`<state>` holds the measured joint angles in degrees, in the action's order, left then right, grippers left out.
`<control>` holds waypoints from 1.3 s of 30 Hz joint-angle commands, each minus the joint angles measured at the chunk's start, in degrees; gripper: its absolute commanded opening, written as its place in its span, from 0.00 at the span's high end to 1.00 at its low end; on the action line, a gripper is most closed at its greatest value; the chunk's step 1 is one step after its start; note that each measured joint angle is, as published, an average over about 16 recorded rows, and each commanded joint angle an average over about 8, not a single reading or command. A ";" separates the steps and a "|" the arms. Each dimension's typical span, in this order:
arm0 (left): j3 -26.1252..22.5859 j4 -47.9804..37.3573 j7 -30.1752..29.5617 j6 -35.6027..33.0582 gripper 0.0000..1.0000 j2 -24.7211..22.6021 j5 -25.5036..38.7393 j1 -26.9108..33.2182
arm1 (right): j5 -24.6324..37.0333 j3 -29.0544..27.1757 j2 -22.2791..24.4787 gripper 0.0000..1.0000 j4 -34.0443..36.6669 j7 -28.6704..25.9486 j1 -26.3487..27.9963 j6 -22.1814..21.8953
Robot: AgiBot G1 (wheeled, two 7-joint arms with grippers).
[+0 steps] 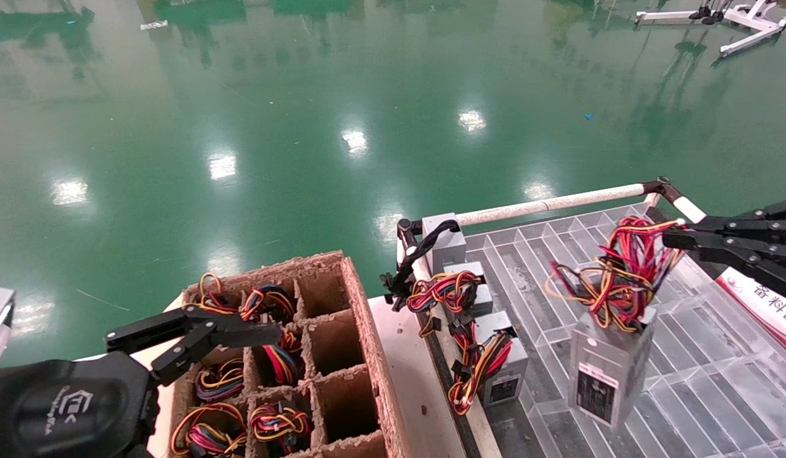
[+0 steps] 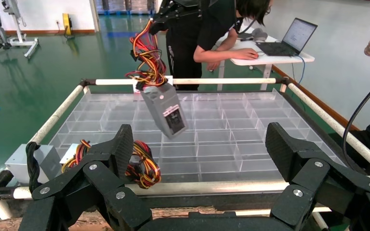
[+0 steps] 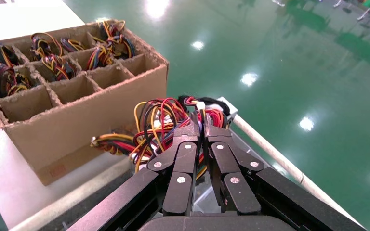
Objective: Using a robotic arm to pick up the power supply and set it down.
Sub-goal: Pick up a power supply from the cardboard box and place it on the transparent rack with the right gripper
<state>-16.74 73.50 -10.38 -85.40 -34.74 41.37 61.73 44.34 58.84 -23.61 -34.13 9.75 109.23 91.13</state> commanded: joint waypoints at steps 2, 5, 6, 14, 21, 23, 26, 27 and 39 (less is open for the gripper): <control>-0.01 0.00 0.01 0.00 0.00 0.00 -0.01 0.00 | 0.27 1.31 0.59 1.00 -0.42 0.17 0.29 -0.05; -0.02 0.00 0.01 0.01 0.00 0.01 -0.01 0.00 | 0.70 2.70 0.57 1.00 -1.78 0.46 0.73 -0.04; -0.02 0.00 0.01 0.01 0.00 0.01 -0.02 0.01 | 0.81 3.16 0.51 1.00 -2.22 0.58 0.88 -0.04; -0.05 0.00 0.03 0.02 0.00 0.02 -0.04 0.01 | 1.61 6.79 -0.10 1.00 -5.14 2.25 2.20 0.02; -0.08 0.00 0.04 0.03 0.00 0.03 -0.05 0.02 | 1.71 10.30 -1.01 1.00 -8.32 3.68 3.52 0.07; -0.08 0.00 0.04 0.04 0.00 0.03 -0.06 0.02 | 1.76 11.29 -1.56 1.00 -9.03 4.27 4.01 0.04; -0.09 0.00 0.05 0.04 0.00 0.04 -0.06 0.02 | 2.06 12.72 -2.59 1.00 -9.85 5.39 4.88 -0.01; -0.10 0.00 0.05 0.04 0.00 0.04 -0.07 0.02 | 2.21 13.18 -2.97 1.00 -10.07 5.81 5.20 -0.02; -0.14 0.00 0.07 0.06 0.00 0.06 -0.09 0.03 | 3.94 19.84 -6.30 1.00 -15.04 14.76 8.99 0.28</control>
<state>-16.87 73.50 -10.31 -85.34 -34.68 41.28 61.76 48.17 78.86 -29.79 -48.92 23.99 118.36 91.37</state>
